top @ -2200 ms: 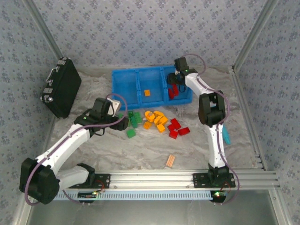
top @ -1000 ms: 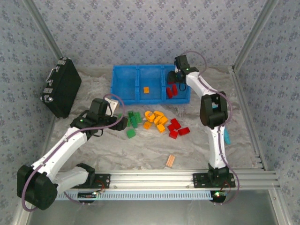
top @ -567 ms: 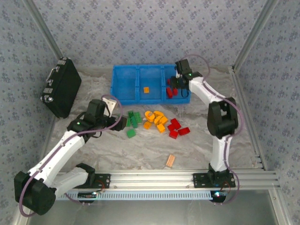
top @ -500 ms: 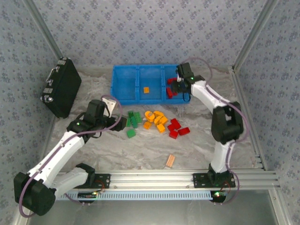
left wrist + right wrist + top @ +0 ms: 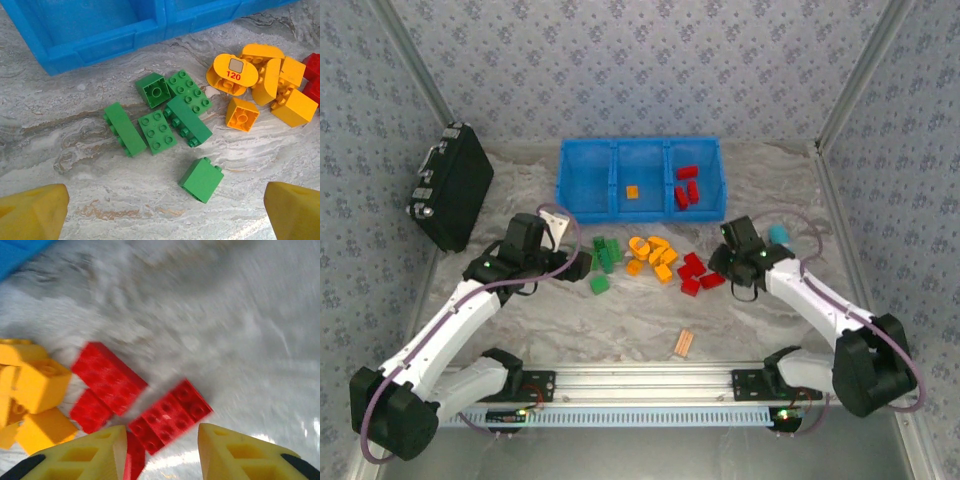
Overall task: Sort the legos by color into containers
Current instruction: Pick up the lego from the middle-right of the table.
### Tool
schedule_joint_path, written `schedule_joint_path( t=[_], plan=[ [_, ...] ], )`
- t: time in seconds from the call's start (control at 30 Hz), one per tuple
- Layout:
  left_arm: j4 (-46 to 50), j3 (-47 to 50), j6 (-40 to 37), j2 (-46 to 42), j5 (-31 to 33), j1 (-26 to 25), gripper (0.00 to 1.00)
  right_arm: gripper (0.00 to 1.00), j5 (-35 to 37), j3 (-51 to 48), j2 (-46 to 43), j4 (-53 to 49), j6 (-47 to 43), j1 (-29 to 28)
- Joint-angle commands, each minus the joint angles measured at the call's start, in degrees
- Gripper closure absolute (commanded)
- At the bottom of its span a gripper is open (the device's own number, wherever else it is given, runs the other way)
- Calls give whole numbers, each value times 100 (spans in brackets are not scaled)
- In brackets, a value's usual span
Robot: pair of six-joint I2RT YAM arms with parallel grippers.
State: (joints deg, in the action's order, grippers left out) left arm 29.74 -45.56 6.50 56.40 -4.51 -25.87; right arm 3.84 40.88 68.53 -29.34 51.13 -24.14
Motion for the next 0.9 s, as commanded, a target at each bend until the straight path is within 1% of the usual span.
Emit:
schedule_joint_path(
  t=[0.0, 0.1, 0.3, 0.4, 0.63, 0.87],
  plan=[
    [-145, -32, -85, -84, -155, -28, 0, 54, 159, -382, -280, 301, 1679, -82],
    [-129, -6, -120, -161, -155, -24, 0, 51, 249, -388, -280, 190, 1986, -147],
    [-110, 39, -153, -267, -146, -24, 0, 41, 188, -550, -214, 226, 2769, -181],
    [-86, 39, -195, -271, -129, -24, 0, 38, 188, -508, -86, 206, 3017, -214],
    [-50, 30, -317, -299, -107, -21, 0, 33, 94, -295, 374, 300, 3255, -264],
    [-22, 43, -447, -393, 6, -24, 0, 32, -4, -215, 882, 510, 3330, -261]
  ],
)
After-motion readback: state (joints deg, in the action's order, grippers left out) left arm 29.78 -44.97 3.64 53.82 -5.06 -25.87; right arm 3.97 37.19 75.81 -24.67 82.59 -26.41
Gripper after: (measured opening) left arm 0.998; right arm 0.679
